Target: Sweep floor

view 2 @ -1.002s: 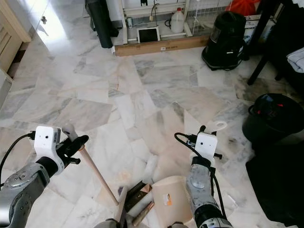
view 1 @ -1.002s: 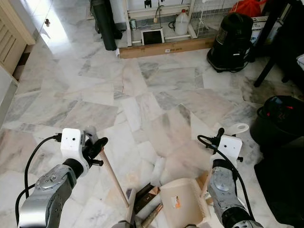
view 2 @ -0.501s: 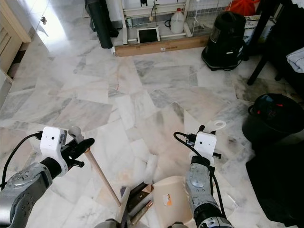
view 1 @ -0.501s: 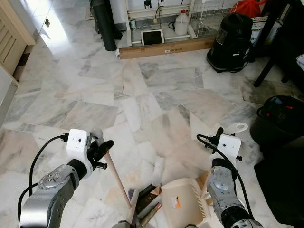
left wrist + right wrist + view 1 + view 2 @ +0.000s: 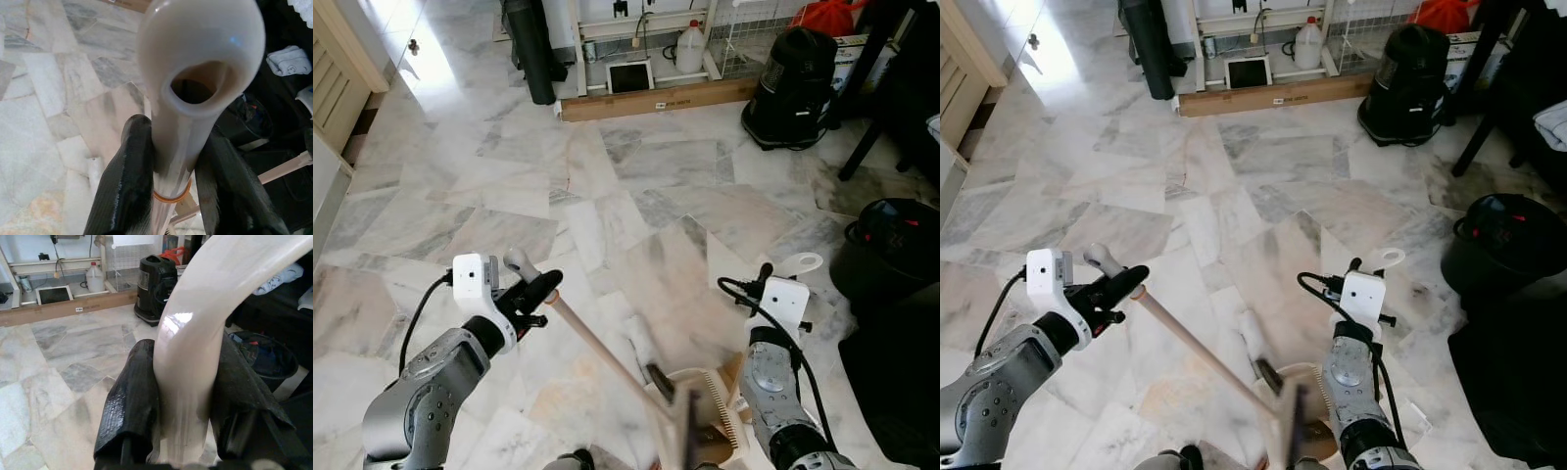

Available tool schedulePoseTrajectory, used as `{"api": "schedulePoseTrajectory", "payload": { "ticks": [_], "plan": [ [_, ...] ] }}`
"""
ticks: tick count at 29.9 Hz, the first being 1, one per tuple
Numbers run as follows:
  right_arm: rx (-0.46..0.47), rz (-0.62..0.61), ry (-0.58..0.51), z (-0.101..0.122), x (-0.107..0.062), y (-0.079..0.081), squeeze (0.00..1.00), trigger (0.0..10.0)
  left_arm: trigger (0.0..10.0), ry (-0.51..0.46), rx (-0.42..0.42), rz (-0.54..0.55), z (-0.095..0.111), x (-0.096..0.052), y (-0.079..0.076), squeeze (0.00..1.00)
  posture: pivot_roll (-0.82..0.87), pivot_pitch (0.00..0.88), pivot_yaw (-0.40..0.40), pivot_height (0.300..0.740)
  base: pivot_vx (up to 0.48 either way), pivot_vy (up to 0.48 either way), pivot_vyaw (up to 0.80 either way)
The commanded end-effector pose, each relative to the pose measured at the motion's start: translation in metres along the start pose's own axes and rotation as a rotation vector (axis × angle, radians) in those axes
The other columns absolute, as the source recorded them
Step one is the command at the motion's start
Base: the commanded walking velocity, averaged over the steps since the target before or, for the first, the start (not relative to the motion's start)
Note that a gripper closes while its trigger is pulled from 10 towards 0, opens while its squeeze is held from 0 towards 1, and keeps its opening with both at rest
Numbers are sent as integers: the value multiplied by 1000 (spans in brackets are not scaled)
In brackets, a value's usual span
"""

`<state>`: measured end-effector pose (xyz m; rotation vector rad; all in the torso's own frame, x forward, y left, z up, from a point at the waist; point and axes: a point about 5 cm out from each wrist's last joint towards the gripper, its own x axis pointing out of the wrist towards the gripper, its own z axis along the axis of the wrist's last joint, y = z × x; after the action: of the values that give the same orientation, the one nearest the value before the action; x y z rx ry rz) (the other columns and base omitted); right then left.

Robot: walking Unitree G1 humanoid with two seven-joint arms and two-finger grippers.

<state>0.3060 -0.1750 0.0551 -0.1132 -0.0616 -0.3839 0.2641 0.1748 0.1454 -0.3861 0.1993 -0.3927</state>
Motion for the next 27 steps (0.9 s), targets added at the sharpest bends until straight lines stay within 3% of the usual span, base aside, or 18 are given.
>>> {"api": "schedulePoseTrajectory", "payload": {
  "ticks": [1, 6, 8, 18, 25, 27],
  "plan": [
    [-14, 5, 90, -16, -10, 0, 0, 10000, 10000, -13, 12, 2, 4, -3, 0, 0, 147, 188, 76, 740, 0, 0, 0],
    [-15, 5, 90, -16, -9, 0, 0, 10000, 10000, -69, 44, 65, 13, -4, 7, 0, 146, 182, 73, 740, 0, 0, 0],
    [-14, 9, 91, -15, -8, 0, 0, 10000, 10000, -155, 76, 146, 26, -4, 14, 0, 146, 175, 71, 740, 0, 0, 0],
    [55, 1, 97, -11, -1, -3, 0, 10000, 10000, -309, 202, 241, 46, -7, 12, 0, 133, 138, 62, 740, 0, 0, 0],
    [62, -21, 95, -9, 4, -11, 0, 10000, 10000, -328, 240, 261, 48, -2, 14, 0, 127, 104, 55, 740, 0, 0, 0],
    [77, -39, 94, -7, 9, -17, 0, 10000, 10000, -317, 269, 263, 41, 5, 15, 0, 114, 70, 49, 740, 0, 0, 0]
  ]
}}
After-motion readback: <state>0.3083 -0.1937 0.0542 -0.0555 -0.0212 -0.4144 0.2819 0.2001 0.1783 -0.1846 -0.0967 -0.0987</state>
